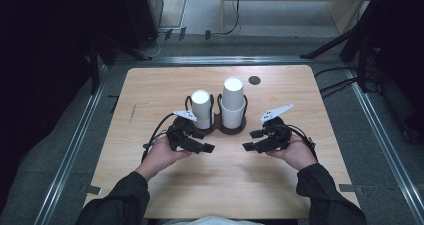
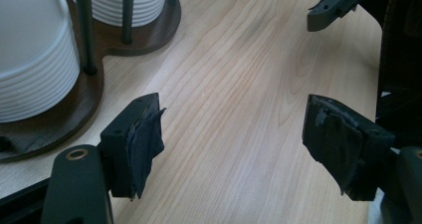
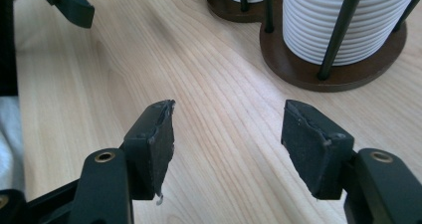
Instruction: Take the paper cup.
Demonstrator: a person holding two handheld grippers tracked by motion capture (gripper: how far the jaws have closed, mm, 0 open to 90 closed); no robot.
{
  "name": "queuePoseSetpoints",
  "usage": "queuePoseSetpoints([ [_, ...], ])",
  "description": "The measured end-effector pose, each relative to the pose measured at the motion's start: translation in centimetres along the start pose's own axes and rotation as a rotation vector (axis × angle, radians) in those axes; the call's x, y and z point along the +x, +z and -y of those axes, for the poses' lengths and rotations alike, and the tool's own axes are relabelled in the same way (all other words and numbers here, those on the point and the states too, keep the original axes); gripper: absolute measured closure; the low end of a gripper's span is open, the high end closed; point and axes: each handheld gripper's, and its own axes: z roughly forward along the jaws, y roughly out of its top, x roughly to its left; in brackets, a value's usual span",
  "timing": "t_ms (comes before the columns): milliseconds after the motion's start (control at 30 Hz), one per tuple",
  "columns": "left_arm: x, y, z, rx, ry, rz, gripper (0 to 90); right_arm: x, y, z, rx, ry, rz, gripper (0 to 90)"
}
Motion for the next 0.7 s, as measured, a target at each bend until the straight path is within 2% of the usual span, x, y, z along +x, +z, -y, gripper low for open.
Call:
queuePoseSetpoints([
  [33, 0.0, 0.0, 0.0, 0.001, -0.001, 0.0, 23.6, 0.0, -0.1, -0.1, 0.0, -0.01, 0.007, 37.9],
  [233, -0.2, 0.0, -0.2, -0.009, 0.005, -0.008, 24.9, -0.4, -0.4, -0.2, -0.009, -0.001, 0.016, 36.6],
  [267, -0.2, 0.1, -0.3, -0.011, 0.002, -0.003, 31.3, -0.6, -0.5, -0.3, -0.007, 0.0, 0.023, 36.2],
  [400, -0.3, 0.5, -0.6, -0.022, 0.007, -0.008, 32.2, -0.8, -0.7, -0.5, -0.002, -0.005, 0.036, 35.7],
  [500, -0.6, 0.7, -0.9, -0.019, 0.025, -0.015, 33.3, -1.0, -0.9, -0.6, -0.008, 0.005, 0.046, 35.2],
  [633, -0.9, 1.2, -1.2, -0.006, 0.026, -0.01, 34.9, -1.2, -1.2, -0.7, -0.02, 0.03, 0.039, 35.1],
  [700, -1.0, 1.3, -1.3, -0.008, 0.025, -0.004, 35.0, -1.3, -1.4, -0.8, -0.014, 0.025, 0.051, 35.2],
])
